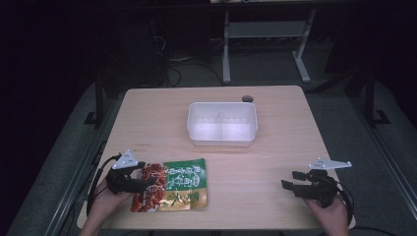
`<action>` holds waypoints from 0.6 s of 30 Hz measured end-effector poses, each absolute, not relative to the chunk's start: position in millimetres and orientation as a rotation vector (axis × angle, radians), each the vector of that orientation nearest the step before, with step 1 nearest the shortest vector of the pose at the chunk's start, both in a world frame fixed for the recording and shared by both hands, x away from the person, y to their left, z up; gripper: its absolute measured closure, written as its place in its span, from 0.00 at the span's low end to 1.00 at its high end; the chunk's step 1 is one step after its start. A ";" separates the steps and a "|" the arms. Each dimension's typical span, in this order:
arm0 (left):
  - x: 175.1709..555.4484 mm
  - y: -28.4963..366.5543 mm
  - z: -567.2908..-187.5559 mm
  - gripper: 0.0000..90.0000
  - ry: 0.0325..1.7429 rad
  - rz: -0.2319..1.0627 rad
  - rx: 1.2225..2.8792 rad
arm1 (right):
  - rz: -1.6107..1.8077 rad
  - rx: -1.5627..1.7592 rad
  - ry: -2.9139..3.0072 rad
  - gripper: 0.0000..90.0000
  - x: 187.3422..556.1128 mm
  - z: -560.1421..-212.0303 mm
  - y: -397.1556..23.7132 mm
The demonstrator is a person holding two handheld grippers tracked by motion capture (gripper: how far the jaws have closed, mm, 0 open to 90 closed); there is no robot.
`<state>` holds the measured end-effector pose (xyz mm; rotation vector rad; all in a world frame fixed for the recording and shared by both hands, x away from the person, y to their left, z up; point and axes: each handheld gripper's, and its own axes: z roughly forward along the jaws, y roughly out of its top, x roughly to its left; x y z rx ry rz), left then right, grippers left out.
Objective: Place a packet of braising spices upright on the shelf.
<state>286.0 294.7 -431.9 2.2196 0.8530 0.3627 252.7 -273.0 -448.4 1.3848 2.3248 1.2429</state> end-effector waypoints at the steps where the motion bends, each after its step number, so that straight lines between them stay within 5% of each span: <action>1: 285.9 294.7 -431.8 0.27 0.853 0.362 2.220 | 1.240 1.382 2.321 0.40 252.7 -447.7 -272.5; 18: 284.8 294.7 -431.7 0.27 0.842 0.358 2.227 | 1.175 1.344 2.388 0.38 254.3 -445.5 -255.5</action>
